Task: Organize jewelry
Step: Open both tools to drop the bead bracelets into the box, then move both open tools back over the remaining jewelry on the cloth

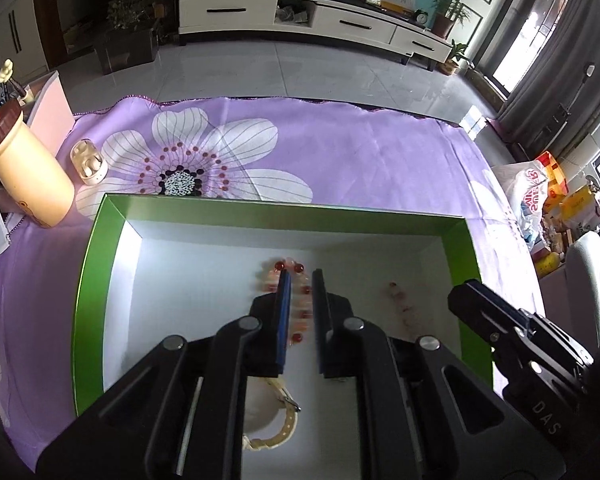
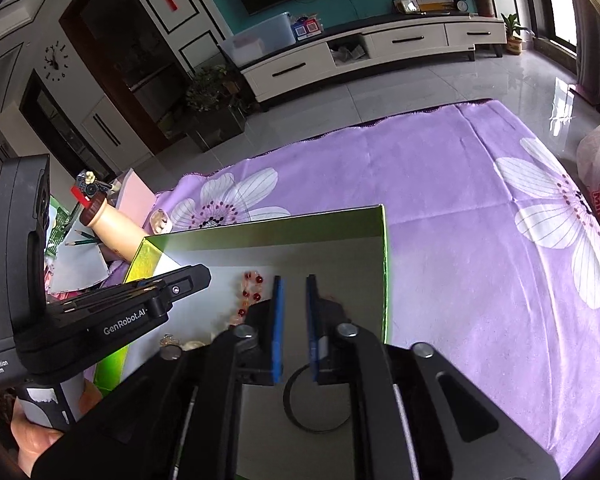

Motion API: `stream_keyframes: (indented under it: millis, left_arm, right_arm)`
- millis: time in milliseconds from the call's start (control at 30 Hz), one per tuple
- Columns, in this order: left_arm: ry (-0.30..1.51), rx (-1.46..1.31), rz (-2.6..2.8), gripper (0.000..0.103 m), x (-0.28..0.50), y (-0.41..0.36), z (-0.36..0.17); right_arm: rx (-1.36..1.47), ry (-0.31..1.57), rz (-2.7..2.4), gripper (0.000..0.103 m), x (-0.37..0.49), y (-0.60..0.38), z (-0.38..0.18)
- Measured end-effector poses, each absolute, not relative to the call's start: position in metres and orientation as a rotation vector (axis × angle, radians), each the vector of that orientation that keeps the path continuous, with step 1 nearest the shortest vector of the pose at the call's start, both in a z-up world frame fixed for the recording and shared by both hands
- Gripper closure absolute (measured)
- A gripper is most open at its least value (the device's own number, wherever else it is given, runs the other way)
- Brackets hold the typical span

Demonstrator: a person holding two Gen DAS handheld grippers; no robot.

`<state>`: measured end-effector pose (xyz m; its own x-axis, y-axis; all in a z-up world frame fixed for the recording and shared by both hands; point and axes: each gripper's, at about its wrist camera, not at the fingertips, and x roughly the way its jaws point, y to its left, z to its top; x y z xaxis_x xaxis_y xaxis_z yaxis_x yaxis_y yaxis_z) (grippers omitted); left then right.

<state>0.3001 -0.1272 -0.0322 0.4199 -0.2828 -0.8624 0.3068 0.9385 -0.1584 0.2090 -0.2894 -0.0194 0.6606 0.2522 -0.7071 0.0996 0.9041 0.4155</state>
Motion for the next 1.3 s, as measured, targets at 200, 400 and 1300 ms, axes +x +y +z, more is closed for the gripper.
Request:
stream_keyframes:
  millis: [200, 400, 1300]
  left_arm:
    - [1.060, 0.009, -0.354, 0.069, 0.297, -0.114, -0.030]
    - [1.000, 0.029, -0.349, 0.040, 0.271, -0.101, -0.012]
    - [0.856, -0.084, -0.417, 0.003, 0.085, 0.013, 0.017]
  right_arm:
    - [0.476, 0.843, 0.114, 0.081, 0.201, -0.292, -0.023]
    - [0.488, 0.802, 0.162, 0.080, 0.175, -0.290, -0.013]
    - [0.344, 0.836, 0.184, 0.073, -0.003, -0.268, -0.023]
